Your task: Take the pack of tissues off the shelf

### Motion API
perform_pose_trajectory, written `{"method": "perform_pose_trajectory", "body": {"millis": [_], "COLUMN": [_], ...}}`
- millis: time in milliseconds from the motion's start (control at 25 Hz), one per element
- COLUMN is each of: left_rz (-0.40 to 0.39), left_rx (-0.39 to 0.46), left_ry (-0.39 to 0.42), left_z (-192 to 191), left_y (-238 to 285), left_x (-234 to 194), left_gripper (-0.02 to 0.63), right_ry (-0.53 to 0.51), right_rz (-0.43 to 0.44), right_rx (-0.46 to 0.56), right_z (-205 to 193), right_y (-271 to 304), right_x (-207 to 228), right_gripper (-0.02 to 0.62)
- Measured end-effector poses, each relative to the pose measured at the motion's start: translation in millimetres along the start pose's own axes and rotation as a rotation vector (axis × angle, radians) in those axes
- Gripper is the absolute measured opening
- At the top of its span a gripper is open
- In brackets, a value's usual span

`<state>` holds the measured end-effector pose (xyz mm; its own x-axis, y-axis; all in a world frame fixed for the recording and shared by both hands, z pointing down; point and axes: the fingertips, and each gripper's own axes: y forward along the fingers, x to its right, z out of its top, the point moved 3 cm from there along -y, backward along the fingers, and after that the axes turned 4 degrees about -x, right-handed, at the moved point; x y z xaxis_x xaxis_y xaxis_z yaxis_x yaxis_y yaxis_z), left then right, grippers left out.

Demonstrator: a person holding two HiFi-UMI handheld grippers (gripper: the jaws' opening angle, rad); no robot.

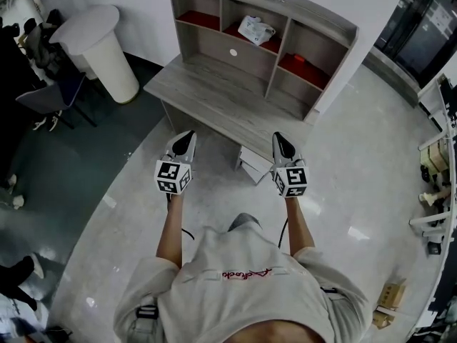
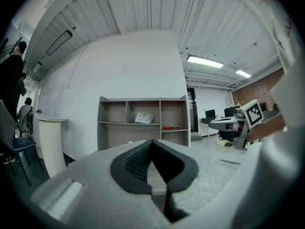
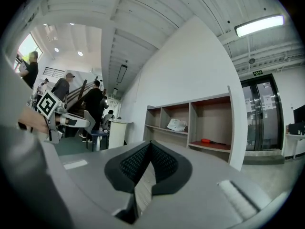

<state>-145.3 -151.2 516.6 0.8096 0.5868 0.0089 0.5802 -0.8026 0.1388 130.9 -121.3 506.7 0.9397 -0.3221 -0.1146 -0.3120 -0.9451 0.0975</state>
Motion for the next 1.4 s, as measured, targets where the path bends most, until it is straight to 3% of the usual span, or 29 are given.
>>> {"method": "perform_pose_trajectory", "body": {"millis": [440, 720, 1040, 1400], "left_rz": [-0.009, 0.004, 0.012, 0.019], "left_rx": [-0.025, -0.025, -0.007, -0.009], "left_ry": [0.010, 0.011, 0.016, -0.005], "left_z": [-4, 21, 54, 63], "left_y": [73, 135, 209, 290], "left_x": [-31, -64, -98, -130], "left_gripper": [-0.002, -0.002, -0.002, -0.002], "right_ry": [0.001, 0.013, -0.041, -0.033], "right_rz": [0.006, 0.027, 0.067, 0.087], "right_rx": [0.022, 0.037, 0.073, 0.060], "right_z": [1, 20, 58, 63], "right_y": [68, 134, 214, 297], "right_x": [38, 67, 100, 139], "right_gripper": [0.006, 0.006, 0.006, 0.006]}}
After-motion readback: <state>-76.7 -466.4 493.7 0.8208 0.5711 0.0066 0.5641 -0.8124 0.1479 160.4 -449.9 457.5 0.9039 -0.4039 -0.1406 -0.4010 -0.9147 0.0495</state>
